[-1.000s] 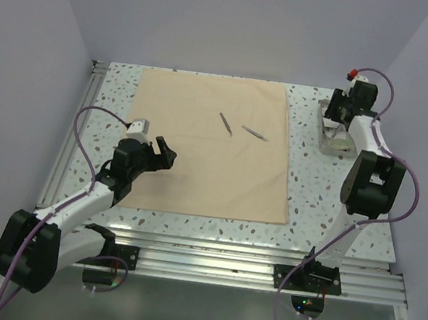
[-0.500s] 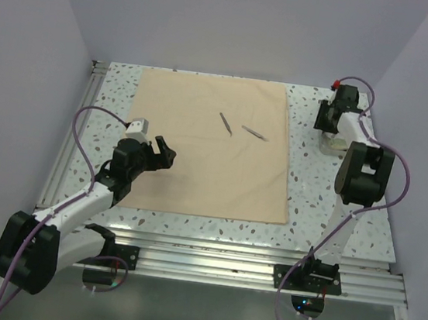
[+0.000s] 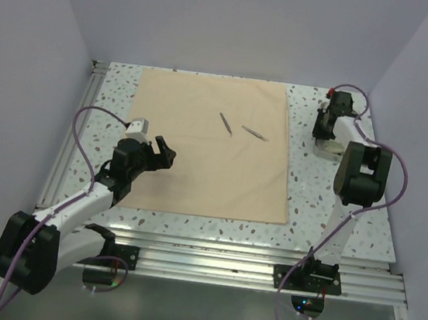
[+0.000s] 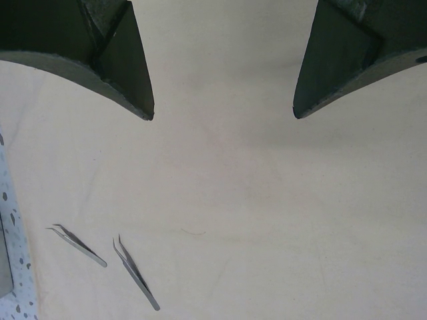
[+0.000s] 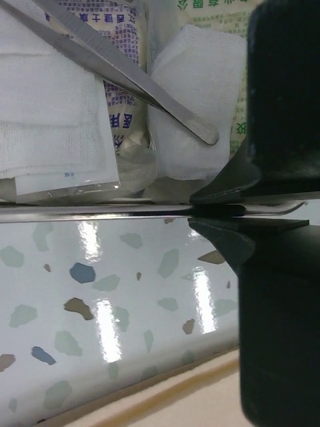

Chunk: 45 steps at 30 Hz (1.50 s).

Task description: Prepare the surgical pack

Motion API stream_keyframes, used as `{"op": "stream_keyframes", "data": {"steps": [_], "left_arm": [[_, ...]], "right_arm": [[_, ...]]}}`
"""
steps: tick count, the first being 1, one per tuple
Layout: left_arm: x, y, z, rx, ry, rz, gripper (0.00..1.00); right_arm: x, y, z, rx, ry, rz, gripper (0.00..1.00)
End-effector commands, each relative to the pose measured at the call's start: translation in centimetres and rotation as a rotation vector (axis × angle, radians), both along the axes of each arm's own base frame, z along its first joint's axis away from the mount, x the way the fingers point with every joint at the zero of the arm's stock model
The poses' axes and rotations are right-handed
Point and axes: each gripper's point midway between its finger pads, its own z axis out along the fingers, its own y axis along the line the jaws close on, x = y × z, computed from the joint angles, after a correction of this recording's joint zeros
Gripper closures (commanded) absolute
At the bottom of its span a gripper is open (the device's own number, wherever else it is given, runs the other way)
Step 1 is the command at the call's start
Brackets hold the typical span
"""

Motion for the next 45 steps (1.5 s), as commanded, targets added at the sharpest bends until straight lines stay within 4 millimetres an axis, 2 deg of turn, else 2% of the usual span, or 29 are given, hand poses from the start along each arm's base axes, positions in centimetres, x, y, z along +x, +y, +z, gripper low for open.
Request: {"op": "stream_keyframes", "data": {"steps": [1,5,8,9,11,16,19,23,25,26,27,30,32,33,36,39,40,41,42,43,44,45], "left_arm": [[0.4,-0.1,1.3,0.001,-0.055,-0.006,0.11],[0.4,-0.1,1.3,0.002,-0.054,-0.005,0.11],[0.4,0.0,1.3,0.006,-0.056,0.0,0.11],[0.4,0.0,1.4,0.005,-0.059,0.0,0.11],[0.4,0.0,1.5,0.004,-0.06,-0.001,0.11],[0.4,0.1,1.7,0.006,-0.066,0.004,0.11],[0.4,0.3,1.8,0.011,-0.069,0.011,0.11],[0.3,0.5,1.7,0.022,-0.064,0.02,0.11],[0.4,0.6,1.8,0.021,-0.069,0.021,0.11],[0.4,0.6,1.8,0.02,-0.07,0.023,0.11],[0.4,0.5,1.8,0.02,-0.068,0.02,0.11],[0.5,0.5,1.7,0.022,-0.062,0.018,0.11],[0.4,0.6,1.6,0.026,-0.062,0.02,0.11],[0.4,0.6,1.7,0.029,-0.066,0.021,0.11],[0.3,0.6,1.9,0.025,-0.073,0.019,0.11],[0.2,0.5,1.9,0.022,-0.074,0.012,0.11],[0.3,0.4,2.1,0.019,-0.079,0.009,0.11],[0.3,0.4,1.9,0.018,-0.076,0.01,0.11],[0.2,0.3,1.6,0.018,-0.068,0.006,0.11],[0.3,0.2,1.6,0.016,-0.069,0.002,0.11],[0.3,0.1,1.6,0.015,-0.067,-0.003,0.11],[0.3,0.0,1.5,0.013,-0.063,-0.01,0.11]], "right_arm": [[-1.0,2.2,3.6,0.012,-0.057,0.014,0.89],[-2.9,3.8,4.8,0.037,-0.073,0.041,0.92],[-4.4,5.0,4.6,0.043,-0.064,0.06,0.92],[-4.8,5.2,5.1,0.042,-0.073,0.064,0.92],[-6.1,6.1,4.6,0.027,-0.043,0.066,0.93],[-7.9,8.4,4.7,0.005,-0.018,0.113,0.9],[-8.7,8.7,4.3,-0.027,0.015,0.118,0.9],[-10.7,8.5,2.6,-0.046,0.078,0.116,0.9],[-11.1,9.3,2.4,-0.019,0.071,0.132,0.89],[-11.6,9.4,2.4,-0.019,0.072,0.131,0.87],[-11.7,9.5,2.4,-0.018,0.068,0.127,0.74],[-11.8,9.8,3.7,-0.008,0.034,0.125,0.63],[-11.9,10.3,5.1,-0.002,0.013,0.141,0.62],[-12.0,10.5,6.5,-0.011,-0.008,0.152,0.61],[-12.5,12.1,9.1,-0.062,-0.051,0.221,0.59],[-12.1,16.1,9.8,0.009,-0.087,0.419,0.57],[-11.8,17.8,8.9,0.058,-0.08,0.492,0.55],[-11.8,20.1,9.7,0.149,-0.088,0.591,0.53],[-11.4,20.6,9.5,0.144,-0.094,0.647,0.47],[-11.0,21.3,8.1,0.147,-0.062,0.681,0.4],[-10.3,22.1,8.9,0.152,-0.084,0.735,0.28],[-9.8,22.5,8.7,0.139,-0.087,0.775,0.28]]}}
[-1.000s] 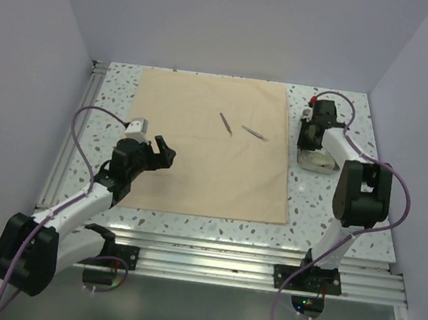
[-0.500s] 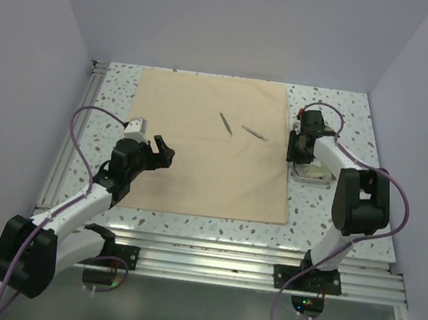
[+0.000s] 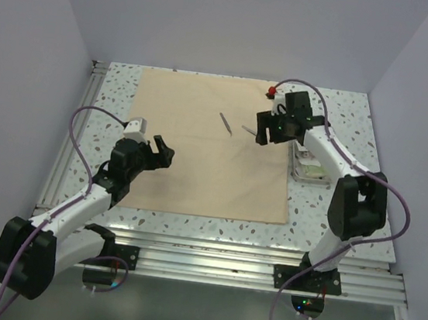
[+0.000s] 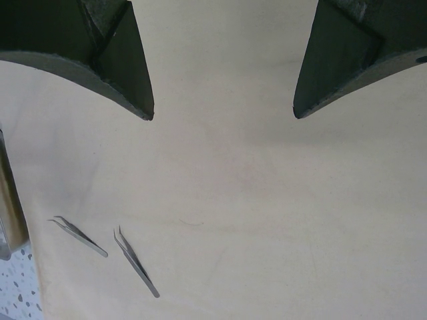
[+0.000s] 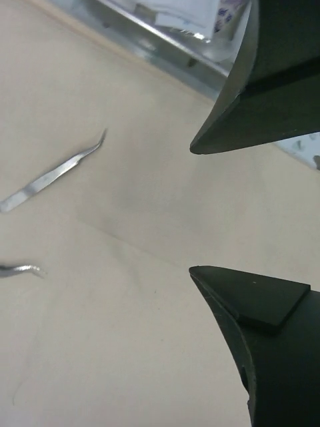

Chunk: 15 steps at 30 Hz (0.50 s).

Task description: Prepare the surgical pack

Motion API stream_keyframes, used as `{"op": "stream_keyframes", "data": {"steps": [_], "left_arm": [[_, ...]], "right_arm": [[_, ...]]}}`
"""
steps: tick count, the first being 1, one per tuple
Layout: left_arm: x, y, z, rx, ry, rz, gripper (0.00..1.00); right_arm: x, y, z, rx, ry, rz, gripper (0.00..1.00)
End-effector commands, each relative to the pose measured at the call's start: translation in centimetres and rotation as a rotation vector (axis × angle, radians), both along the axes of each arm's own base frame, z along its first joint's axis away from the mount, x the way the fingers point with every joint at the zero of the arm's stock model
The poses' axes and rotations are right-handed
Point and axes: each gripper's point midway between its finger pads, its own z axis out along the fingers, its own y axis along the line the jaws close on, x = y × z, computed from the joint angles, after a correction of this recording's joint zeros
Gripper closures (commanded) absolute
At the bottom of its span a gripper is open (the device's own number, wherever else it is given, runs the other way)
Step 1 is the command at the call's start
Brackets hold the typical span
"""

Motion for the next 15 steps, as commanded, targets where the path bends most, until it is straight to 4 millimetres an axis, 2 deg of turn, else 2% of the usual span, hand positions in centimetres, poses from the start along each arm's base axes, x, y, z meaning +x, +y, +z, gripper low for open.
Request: {"op": "stream_keyframes", "data": {"steps": [1,4,5,7,8,9,10,11,12,14,15], "left_arm": [[0.3,-0.6,0.7,0.0,-0.036,-0.029,0.11],[0.3,-0.6,0.8,0.0,-0.04,-0.03,0.11],[0.3,-0.6,0.7,0.002,-0.039,-0.032,0.11],[0.3,-0.5,0.9,0.001,-0.047,-0.031,0.11],[0.3,-0.5,0.8,0.005,-0.047,-0.032,0.11],[0.3,-0.5,0.7,0.006,-0.044,-0.034,0.11],[0.3,-0.6,0.7,0.005,-0.044,-0.034,0.11],[0.3,-0.6,0.6,0.007,-0.042,-0.034,0.11],[0.4,-0.6,0.7,0.007,-0.042,-0.034,0.11],[0.4,-0.6,0.5,0.01,-0.04,-0.033,0.11],[0.4,-0.6,0.5,0.01,-0.039,-0.035,0.11]], "right_arm": [[1.4,3.1,0.0,0.051,-0.015,0.23,0.27],[3.8,3.6,-0.5,0.009,-0.01,0.24,0.28],[5.0,3.8,-1.2,-0.015,-0.01,0.241,0.28],[6.2,3.1,-2.1,-0.107,-0.009,0.217,0.29],[7.5,3.0,-2.6,-0.136,-0.005,0.21,0.32],[7.8,3.2,-3.2,-0.172,0.007,0.233,0.36],[7.6,2.4,-3.9,-0.223,0.048,0.229,0.38],[8.6,2.4,-3.2,-0.245,0.025,0.225,0.39],[8.8,2.2,-4.8,-0.279,0.053,0.242,0.4],[9.5,1.6,-5.3,-0.333,0.05,0.235,0.42],[9.8,1.1,-6.2,-0.365,0.064,0.234,0.44]]}}
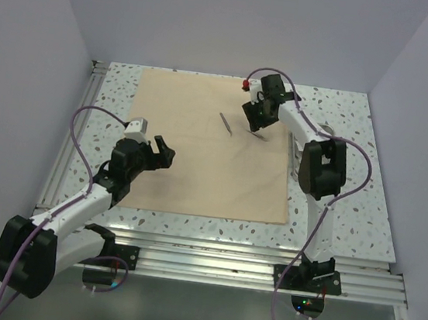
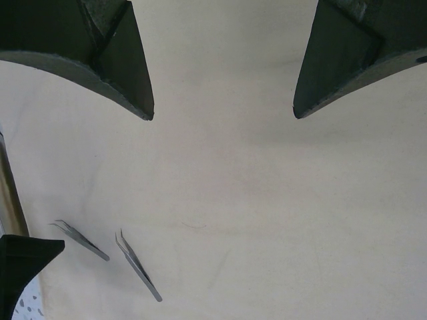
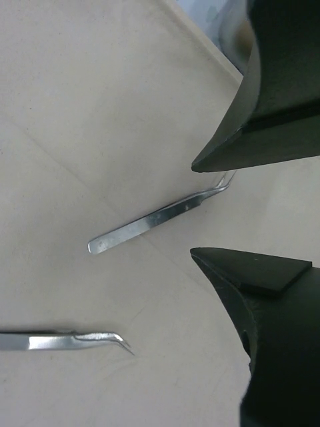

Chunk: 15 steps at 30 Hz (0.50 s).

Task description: Prepare the surgical pack

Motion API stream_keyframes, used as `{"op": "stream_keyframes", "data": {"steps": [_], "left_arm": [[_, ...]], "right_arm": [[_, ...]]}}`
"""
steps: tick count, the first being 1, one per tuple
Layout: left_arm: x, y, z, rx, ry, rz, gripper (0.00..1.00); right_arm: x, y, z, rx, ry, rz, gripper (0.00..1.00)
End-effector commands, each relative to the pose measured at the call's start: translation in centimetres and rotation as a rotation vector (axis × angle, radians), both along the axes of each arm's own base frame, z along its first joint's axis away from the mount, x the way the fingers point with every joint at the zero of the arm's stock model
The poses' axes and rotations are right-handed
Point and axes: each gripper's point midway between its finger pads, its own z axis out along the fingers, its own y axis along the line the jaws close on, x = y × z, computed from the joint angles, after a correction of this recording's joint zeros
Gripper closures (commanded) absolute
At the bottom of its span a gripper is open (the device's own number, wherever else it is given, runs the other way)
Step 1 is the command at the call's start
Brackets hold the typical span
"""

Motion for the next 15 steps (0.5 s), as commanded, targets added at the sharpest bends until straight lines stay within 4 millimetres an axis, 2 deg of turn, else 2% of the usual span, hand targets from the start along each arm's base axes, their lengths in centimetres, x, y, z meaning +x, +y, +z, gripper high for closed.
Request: {"op": "stream_keyframes", "data": {"steps": [1,4,9,15], "left_arm": [[0.5,-0.4,0.6,0.011,-0.041,-0.021,0.11],[0.4,-0.4,0.6,0.01,-0.042,-0.022,0.11],[0.4,-0.3,0.6,0.014,-0.042,-0.017,0.11],[0.5,-0.3,0.5,0.018,-0.035,-0.013,0.11]], "right_arm": [[0.1,-2.4,-0.9,-0.171,0.024,0.018,0.48],[0.8,-2.5,-1.0,-0.182,0.001,0.011,0.5],[0.5,-2.3,-2.0,-0.178,0.012,0.017,0.51],[0.2,-2.1,-4.2,-0.208,0.062,0.02,0.57]]}}
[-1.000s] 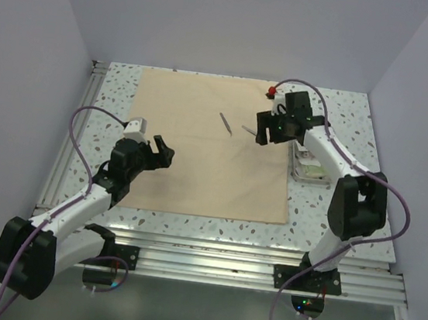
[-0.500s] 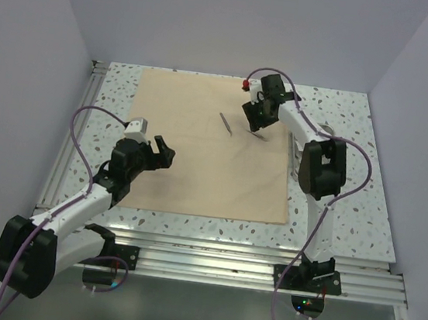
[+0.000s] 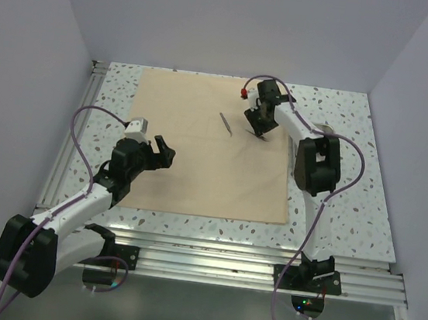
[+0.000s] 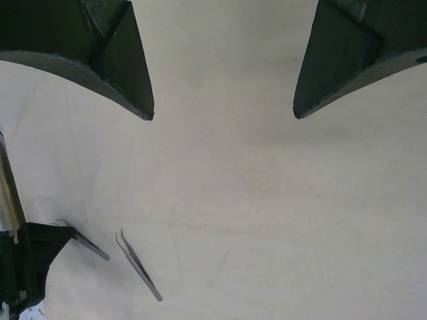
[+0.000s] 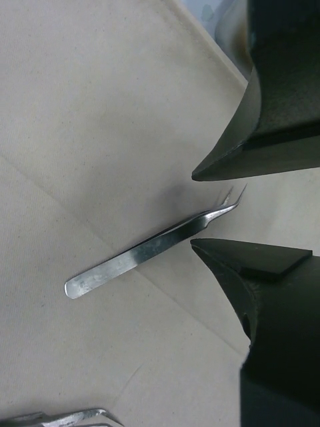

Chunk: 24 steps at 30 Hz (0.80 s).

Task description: Prepare the surgical pack

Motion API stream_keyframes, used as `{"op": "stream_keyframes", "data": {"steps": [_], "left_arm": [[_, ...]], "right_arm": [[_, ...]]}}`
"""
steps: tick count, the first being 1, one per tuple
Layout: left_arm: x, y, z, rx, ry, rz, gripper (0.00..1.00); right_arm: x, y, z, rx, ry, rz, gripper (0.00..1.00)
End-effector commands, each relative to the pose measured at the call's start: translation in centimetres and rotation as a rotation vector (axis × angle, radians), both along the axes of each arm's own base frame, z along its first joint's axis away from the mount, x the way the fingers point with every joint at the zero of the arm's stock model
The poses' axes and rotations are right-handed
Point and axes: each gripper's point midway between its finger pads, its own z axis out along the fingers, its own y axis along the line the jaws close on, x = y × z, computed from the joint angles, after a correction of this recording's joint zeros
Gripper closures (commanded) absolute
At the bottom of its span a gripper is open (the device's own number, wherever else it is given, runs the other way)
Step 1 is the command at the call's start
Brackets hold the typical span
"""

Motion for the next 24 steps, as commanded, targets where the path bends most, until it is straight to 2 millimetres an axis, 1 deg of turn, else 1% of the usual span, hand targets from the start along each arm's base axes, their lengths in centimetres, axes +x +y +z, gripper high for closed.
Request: {"op": "stream_keyframes", "data": {"steps": [1,2,4,6,9,11,12,13,15,16,17,18,19,21,22,23,24], "left_arm": [[0.4,-0.2,0.5,0.019,-0.035,-0.011,0.11],[0.3,-0.2,0.5,0.02,-0.032,-0.011,0.11],[0.3,-0.1,0.5,0.022,-0.033,-0.009,0.11],[0.4,-0.1,0.5,0.022,-0.035,-0.007,0.11],[0.3,-0.1,0.5,0.023,-0.033,-0.007,0.11],[0.3,0.0,0.5,0.023,-0.035,-0.006,0.11],[0.3,0.0,0.5,0.024,-0.033,-0.006,0.11],[0.3,0.0,0.4,0.024,-0.032,-0.006,0.11],[0.3,0.0,0.3,0.024,-0.03,-0.007,0.11],[0.3,0.0,0.4,0.024,-0.032,-0.006,0.11],[0.3,-0.1,0.4,0.023,-0.03,-0.01,0.11],[0.3,-0.2,0.4,0.023,-0.03,-0.012,0.11],[0.3,-0.2,0.4,0.022,-0.031,-0.013,0.11],[0.3,-0.2,0.3,0.023,-0.028,-0.013,0.11],[0.3,-0.2,0.3,0.021,-0.028,-0.014,0.11],[0.3,-0.2,0.4,0.019,-0.031,-0.014,0.11],[0.3,-0.3,0.3,0.019,-0.029,-0.017,0.11]], "right_arm": [[-0.2,0.0,-1.0,-0.036,0.026,0.018,0.57],[-0.3,0.1,-1.2,-0.033,0.031,0.02,0.57],[-0.4,0.2,-1.8,-0.035,0.033,0.019,0.6],[-0.6,0.1,-2.4,-0.044,0.051,0.015,0.69],[-0.5,0.5,-1.4,-0.016,0.039,0.006,0.82],[-0.7,1.3,0.0,0.042,0.016,0.001,0.84],[0.1,1.5,2.9,0.08,-0.066,-0.013,0.87],[-0.5,1.3,2.9,0.083,-0.065,-0.025,0.94],[-0.7,0.7,5.0,0.12,-0.097,-0.074,0.97],[-1.1,0.6,6.9,0.157,-0.122,-0.08,0.97],[-1.3,0.3,7.7,0.181,-0.131,-0.114,0.98],[-1.2,-0.3,8.5,0.21,-0.145,-0.138,0.98],[-1.9,-1.1,10.1,0.23,-0.169,-0.162,0.98],[-2.1,-3.6,11.2,0.243,-0.192,-0.257,0.96],[-2.6,-4.7,11.9,0.244,-0.203,-0.292,0.93],[-2.7,-6.6,12.1,0.25,-0.203,-0.355,0.9],[-3.3,-7.6,12.1,0.25,-0.186,-0.39,0.89]]}}
